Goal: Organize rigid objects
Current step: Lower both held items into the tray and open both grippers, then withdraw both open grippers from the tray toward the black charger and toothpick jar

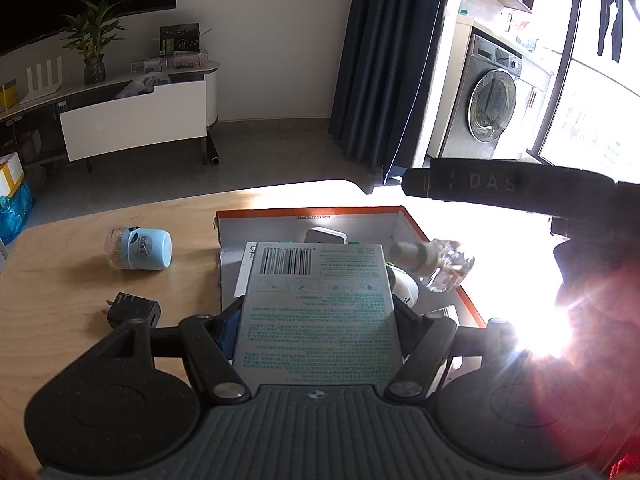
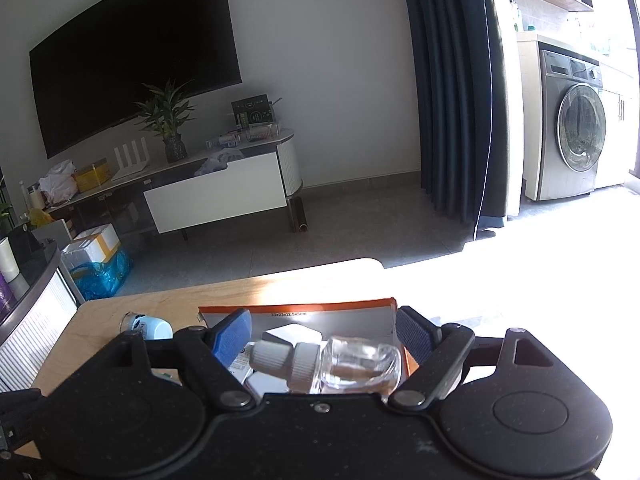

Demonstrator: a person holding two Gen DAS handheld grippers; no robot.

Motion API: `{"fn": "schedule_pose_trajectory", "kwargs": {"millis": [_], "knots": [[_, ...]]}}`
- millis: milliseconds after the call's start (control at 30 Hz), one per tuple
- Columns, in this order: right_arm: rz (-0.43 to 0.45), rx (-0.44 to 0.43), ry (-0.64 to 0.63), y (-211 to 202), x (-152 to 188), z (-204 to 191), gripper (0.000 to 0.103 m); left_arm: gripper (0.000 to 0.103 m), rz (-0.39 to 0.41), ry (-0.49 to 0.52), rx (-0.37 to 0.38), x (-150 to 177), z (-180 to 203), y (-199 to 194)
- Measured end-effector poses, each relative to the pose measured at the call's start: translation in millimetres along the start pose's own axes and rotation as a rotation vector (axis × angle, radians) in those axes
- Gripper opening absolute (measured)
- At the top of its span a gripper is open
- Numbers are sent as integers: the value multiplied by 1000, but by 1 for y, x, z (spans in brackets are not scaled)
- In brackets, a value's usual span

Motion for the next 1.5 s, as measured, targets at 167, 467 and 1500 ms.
{"fn": "schedule_pose_trajectory", "kwargs": {"millis": [167, 467, 1500], "knots": [[33, -30, 4, -15, -8, 0, 96, 71, -4, 2, 6, 0, 2, 3], [41, -23, 14, -40, -12, 13, 97, 71, -16, 29, 11, -2, 12, 16], [-8, -79, -74, -47, 11, -43, 100, 103, -6, -89, -177, -3, -66, -25]]}}
Point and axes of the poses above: each gripper's, at about its wrist camera, not at the fingertips, and y roughly the way its jaws point, z to its right, x to its underside, the point moved 10 cm from there along y, roughly the way its jaws point, and after that the axes turned 6 degrees about y, right-handed, at the moved point
